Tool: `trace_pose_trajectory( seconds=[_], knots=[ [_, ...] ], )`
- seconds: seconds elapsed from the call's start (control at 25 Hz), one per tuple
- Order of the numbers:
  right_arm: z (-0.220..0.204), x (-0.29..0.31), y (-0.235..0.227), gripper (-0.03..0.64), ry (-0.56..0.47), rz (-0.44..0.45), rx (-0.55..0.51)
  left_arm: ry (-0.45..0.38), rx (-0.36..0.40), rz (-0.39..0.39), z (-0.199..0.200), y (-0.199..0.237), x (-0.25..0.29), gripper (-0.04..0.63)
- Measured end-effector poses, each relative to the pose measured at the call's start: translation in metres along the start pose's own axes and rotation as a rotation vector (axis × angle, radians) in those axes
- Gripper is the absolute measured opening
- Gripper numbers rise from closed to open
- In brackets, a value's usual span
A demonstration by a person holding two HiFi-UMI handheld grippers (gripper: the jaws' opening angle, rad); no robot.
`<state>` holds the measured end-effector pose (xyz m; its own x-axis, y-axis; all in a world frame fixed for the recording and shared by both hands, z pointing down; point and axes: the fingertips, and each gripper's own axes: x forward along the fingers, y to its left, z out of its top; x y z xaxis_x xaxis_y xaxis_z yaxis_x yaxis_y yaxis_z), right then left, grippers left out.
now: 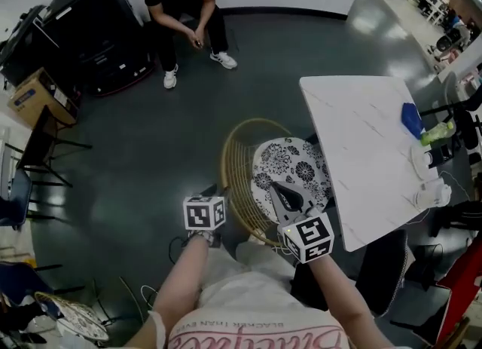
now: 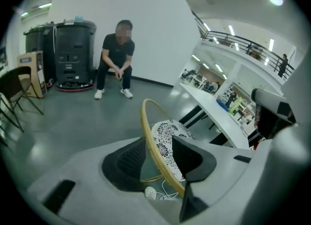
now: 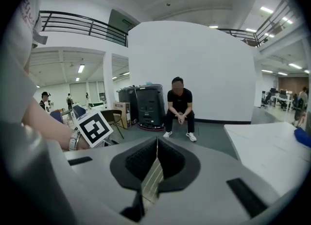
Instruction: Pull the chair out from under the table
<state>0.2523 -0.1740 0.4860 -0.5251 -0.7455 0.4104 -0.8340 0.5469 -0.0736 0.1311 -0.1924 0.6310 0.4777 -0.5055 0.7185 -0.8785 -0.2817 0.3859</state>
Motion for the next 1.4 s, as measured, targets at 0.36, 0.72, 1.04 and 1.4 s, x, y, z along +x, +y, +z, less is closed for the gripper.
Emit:
trace_pose_trajectory(
  seconds=[0.36, 0.72, 1.04, 1.4],
  knots=[
    [-0.036, 0.022, 0.010, 0.006, 0.076, 0.130, 0.008, 0.055, -0.122, 0.082, -0.013, 0.014, 0.048, 0.146],
    [-0.056, 0.029, 0.011, 0.006, 0.130, 0.163, 0.040, 0.084, -0.212, 0.093, -0.016, 0.022, 0.070, 0.074],
    [-0.046, 0.039, 0.016, 0.006, 0.118, 0.132, 0.061, 0.100, -0.230, 0.144, -0.017, 0.027, 0.066, 0.061],
    [-0.058, 0.059, 0.037, 0.006, 0.174, 0.122, 0.039, 0.091, -0.246, 0.172, -0.018, 0.042, 0.056, 0.056]
  ],
)
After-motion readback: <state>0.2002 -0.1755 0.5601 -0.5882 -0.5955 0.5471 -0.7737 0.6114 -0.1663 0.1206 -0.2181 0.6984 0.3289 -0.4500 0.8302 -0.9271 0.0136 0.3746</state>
